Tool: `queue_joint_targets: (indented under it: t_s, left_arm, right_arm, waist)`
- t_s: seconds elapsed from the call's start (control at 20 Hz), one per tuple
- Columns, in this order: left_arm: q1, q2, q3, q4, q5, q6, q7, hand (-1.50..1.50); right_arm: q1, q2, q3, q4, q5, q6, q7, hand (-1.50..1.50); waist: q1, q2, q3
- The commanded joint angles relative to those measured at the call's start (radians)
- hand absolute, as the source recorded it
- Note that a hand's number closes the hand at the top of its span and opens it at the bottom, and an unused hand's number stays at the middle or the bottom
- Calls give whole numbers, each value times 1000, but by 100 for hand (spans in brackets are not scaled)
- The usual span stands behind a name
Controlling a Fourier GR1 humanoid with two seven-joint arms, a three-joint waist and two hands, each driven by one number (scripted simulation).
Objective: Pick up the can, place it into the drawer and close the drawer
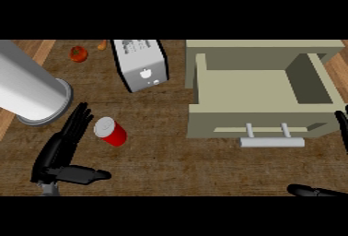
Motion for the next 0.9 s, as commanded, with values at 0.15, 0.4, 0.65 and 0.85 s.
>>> queue_joint_targets:
  t_s: [0.15, 0.4, 0.65, 0.85]
  left_arm:
    - [-76, 34, 66, 267, -22, -7, -162, -150]
    - [-145, -5, 44, 392, -77, 69, -203, -150]
    - [-169, 22, 63, 552, -84, 48, -319, -150]
    - [-254, 17, 98, 775, -91, 73, -442, -150]
  right_arm:
    - [67, -25, -95, -33, -79, 70, -23, -150]
    - [14, -17, -72, -26, -37, 58, 14, -150]
    - [31, 15, -52, -69, -14, 49, 43, -150]
    - [-1, 9, -58, -85, -17, 37, 67, -150]
  waist:
    - [-4, 0, 0]
    - [-2, 0, 0]
    - [-2, 0, 0]
    - [-6, 2, -1]
